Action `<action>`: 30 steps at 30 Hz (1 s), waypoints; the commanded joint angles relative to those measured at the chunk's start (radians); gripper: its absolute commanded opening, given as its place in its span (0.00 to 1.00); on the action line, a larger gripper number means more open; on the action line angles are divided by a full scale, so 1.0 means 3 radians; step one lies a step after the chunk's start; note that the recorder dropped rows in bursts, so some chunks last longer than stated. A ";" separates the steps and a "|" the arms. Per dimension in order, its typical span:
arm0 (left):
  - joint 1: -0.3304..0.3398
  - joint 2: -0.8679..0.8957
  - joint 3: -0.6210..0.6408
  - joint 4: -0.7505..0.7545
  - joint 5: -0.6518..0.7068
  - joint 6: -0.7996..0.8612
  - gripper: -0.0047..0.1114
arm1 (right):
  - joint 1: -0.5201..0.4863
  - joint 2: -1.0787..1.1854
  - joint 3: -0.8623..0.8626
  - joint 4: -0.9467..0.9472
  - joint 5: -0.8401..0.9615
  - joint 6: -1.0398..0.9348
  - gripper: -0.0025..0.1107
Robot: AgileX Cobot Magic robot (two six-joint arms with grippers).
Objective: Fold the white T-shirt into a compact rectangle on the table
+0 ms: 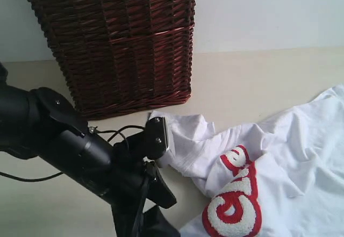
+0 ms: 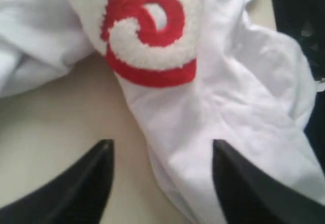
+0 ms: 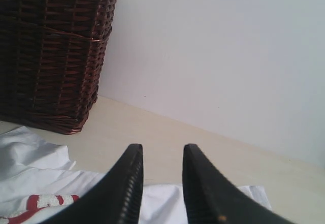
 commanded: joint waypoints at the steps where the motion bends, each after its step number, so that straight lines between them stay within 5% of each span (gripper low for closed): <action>1: -0.0096 0.0084 0.0093 -0.0088 -0.0191 -0.0023 0.63 | 0.0000 -0.0008 0.0014 -0.0004 0.0012 0.0000 0.28; 12: -0.0438 0.0092 0.0113 -0.0191 0.0222 -0.0071 0.04 | 0.0000 -0.0008 0.0014 -0.0004 0.0012 0.0000 0.28; 21: -0.0453 -0.0039 0.0105 -0.0362 0.0783 0.0056 0.04 | 0.0000 -0.0008 0.0014 0.0002 0.0012 0.0000 0.28; 27: -0.0414 -0.0187 0.0105 -0.0350 -0.0481 0.0048 0.10 | 0.0000 -0.0008 0.0014 0.0002 0.0012 0.0000 0.28; 30: -0.0300 -0.0167 0.0105 -0.0350 -0.0421 0.0048 0.24 | 0.0000 -0.0008 0.0014 -0.0005 0.0012 0.0000 0.28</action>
